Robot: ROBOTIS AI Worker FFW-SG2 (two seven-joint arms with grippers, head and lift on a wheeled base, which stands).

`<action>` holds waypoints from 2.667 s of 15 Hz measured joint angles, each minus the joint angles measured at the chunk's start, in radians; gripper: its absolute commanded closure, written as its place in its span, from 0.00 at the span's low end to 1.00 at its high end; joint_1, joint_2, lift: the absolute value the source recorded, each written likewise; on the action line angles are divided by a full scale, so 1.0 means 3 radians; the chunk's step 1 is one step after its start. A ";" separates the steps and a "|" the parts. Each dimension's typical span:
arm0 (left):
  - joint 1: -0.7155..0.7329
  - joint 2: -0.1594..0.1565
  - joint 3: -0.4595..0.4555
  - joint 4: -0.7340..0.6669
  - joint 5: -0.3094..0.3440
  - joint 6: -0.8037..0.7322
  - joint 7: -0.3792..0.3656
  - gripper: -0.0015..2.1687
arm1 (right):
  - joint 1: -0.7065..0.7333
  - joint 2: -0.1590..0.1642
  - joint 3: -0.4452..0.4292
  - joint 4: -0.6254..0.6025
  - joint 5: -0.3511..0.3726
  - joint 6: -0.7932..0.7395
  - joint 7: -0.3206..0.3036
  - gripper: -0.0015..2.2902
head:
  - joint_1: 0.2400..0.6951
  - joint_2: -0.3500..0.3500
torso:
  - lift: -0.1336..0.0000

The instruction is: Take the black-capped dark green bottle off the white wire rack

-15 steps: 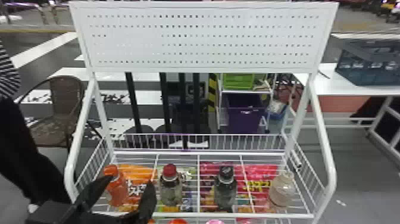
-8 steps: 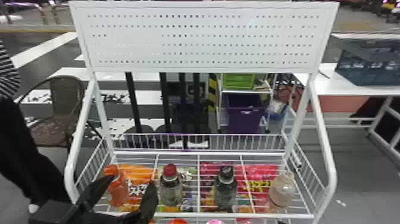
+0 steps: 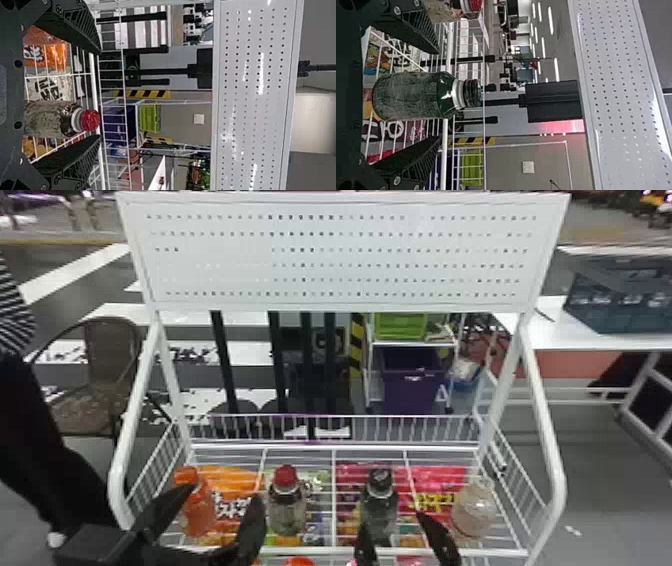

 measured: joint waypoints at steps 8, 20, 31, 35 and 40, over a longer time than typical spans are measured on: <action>-0.0050 0.0002 0.0000 0.0078 0.0001 0.0004 -0.0013 0.07 | -0.0489 0.0091 0.0091 0.0476 0.0028 0.0270 -0.0062 0.06 | 0.57 0.50 | 1.00; -0.0063 0.0012 0.0005 0.0080 0.0001 0.0002 -0.0021 0.07 | -0.0580 0.0112 0.0093 0.0450 0.0070 0.0630 -0.0117 0.49 | 0.57 0.50 | 1.00; -0.0063 0.0006 0.0036 -0.0040 0.0005 0.0105 0.0015 0.07 | 0.0698 -0.0428 -0.0458 -0.1937 0.0038 0.1683 -0.0138 0.48 | 0.57 0.50 | 1.00; -0.0063 0.0002 0.0034 -0.0043 0.0006 0.0106 0.0032 0.07 | 0.1227 -0.0453 -0.0757 -0.2544 0.0020 0.1716 -0.0094 0.48 | 0.57 0.50 | 1.00; -0.0063 0.0002 0.0041 -0.0020 -0.0006 0.0098 0.0039 0.07 | 0.1851 -0.0446 -0.1064 -0.2896 -0.0149 0.1148 -0.0075 0.48 | 0.57 0.50 | 1.00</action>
